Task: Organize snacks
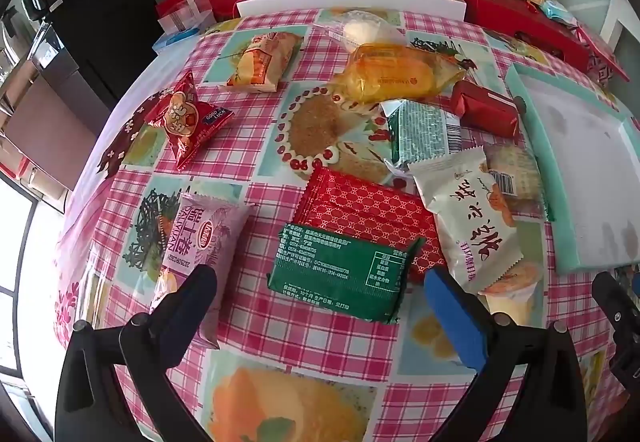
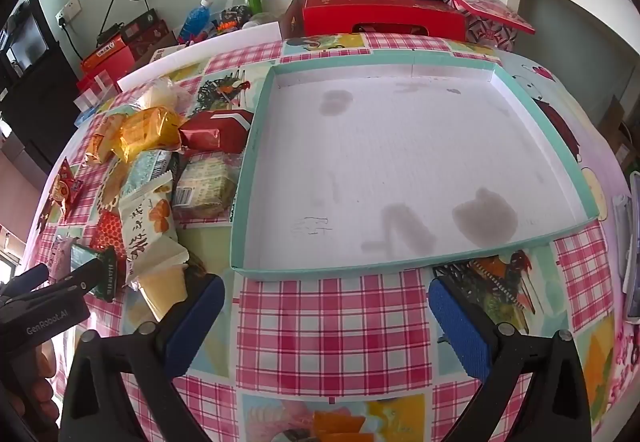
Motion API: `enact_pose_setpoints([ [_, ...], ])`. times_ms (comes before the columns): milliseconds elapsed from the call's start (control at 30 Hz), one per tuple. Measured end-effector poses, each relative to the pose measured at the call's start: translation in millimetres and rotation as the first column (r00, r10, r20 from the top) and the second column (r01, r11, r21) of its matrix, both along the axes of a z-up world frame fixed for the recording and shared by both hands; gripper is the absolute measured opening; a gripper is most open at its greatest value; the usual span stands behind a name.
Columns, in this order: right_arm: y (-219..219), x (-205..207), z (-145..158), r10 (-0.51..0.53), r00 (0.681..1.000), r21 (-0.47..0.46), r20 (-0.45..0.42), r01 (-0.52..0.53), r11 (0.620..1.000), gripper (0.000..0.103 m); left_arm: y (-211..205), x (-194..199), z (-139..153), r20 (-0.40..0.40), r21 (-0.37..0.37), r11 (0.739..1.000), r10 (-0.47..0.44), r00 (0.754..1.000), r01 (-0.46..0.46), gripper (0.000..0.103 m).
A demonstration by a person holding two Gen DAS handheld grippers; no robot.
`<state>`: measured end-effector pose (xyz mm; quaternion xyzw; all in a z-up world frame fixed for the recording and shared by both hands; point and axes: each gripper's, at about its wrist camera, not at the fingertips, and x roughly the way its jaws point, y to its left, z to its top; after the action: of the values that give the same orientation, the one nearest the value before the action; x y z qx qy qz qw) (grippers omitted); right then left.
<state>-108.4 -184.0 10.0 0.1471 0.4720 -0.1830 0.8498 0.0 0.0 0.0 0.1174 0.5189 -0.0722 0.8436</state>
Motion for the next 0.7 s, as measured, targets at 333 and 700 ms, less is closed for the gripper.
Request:
enact_pose_setpoints([
  [333, 0.2, -0.1, -0.8, -0.001, 1.000, 0.001, -0.001, 0.001, 1.000, 0.103, -2.5, 0.0, -1.2, -0.003, 0.001, 1.000, 0.007, 1.000, -0.007, 0.103],
  [700, 0.1, -0.3, -1.1, -0.001, 1.000, 0.001, -0.002, 0.001, 1.000, 0.103, -0.5, -0.9, -2.9, -0.001, -0.006, 1.000, 0.004, 1.000, -0.004, 0.103],
])
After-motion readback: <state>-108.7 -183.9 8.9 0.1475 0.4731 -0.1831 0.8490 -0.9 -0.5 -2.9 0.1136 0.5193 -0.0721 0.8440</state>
